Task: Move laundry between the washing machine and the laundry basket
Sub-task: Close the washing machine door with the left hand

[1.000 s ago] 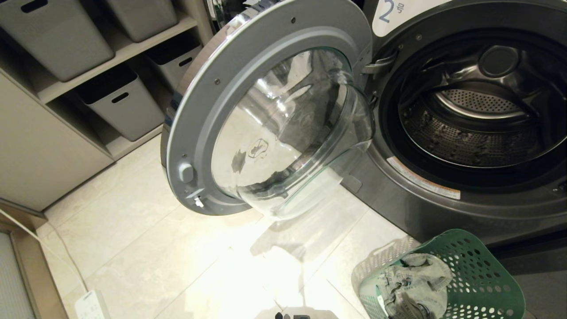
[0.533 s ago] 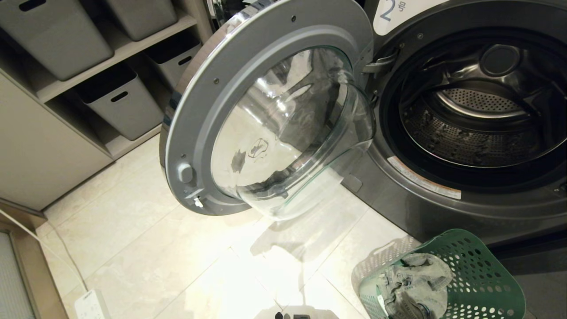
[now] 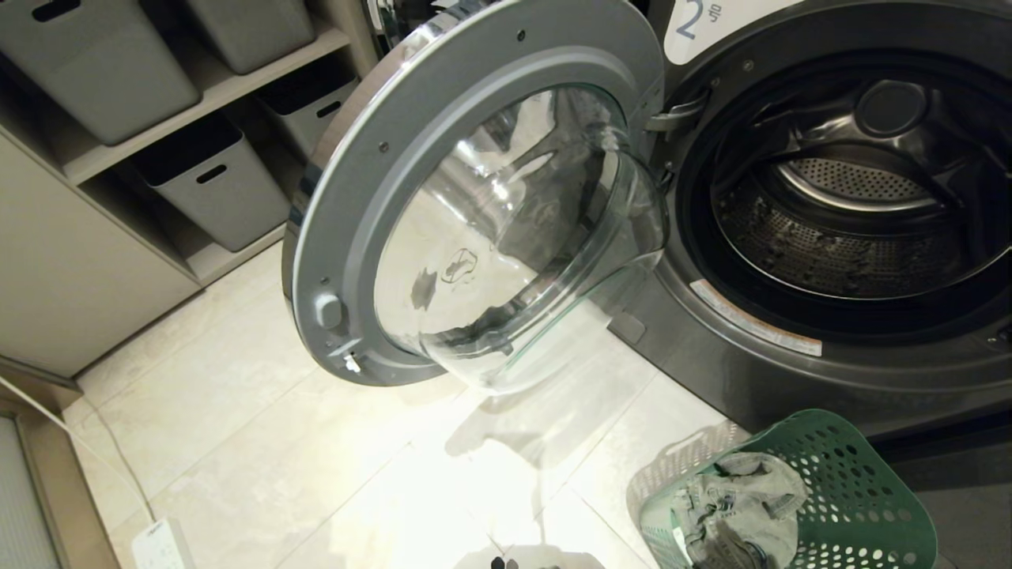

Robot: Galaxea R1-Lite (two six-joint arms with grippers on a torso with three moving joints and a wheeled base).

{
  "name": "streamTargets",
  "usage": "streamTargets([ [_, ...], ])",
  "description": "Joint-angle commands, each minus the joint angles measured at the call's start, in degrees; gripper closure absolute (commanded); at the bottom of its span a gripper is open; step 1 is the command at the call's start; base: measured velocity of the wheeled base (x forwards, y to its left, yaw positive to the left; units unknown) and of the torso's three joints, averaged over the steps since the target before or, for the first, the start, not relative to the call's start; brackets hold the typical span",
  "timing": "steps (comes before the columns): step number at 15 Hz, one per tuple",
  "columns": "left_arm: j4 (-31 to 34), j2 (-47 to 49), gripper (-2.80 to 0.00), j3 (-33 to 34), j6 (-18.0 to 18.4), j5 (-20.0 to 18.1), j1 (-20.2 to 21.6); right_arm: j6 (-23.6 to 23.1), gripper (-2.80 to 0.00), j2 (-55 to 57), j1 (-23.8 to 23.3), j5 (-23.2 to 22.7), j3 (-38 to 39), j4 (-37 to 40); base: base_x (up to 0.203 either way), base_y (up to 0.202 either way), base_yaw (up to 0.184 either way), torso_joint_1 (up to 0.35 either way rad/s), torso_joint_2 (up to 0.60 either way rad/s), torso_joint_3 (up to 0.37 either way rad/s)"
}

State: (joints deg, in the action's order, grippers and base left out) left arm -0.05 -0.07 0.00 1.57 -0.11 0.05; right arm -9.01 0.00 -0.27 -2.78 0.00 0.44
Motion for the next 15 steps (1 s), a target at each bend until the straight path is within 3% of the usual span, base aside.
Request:
streamTargets([
  [1,0.0,0.1,0.00,0.0,0.0,0.0,0.0,0.0,0.00,0.1,0.0,0.0,0.0,0.0,0.000,0.000,0.000,0.000,0.00,0.000],
  [15,0.0,0.1,0.00,0.1,0.0,0.0,0.0,-0.1,0.00,0.1,0.0,0.0,0.0,0.0,0.000,0.007,-0.164,0.002,0.00,0.002],
])
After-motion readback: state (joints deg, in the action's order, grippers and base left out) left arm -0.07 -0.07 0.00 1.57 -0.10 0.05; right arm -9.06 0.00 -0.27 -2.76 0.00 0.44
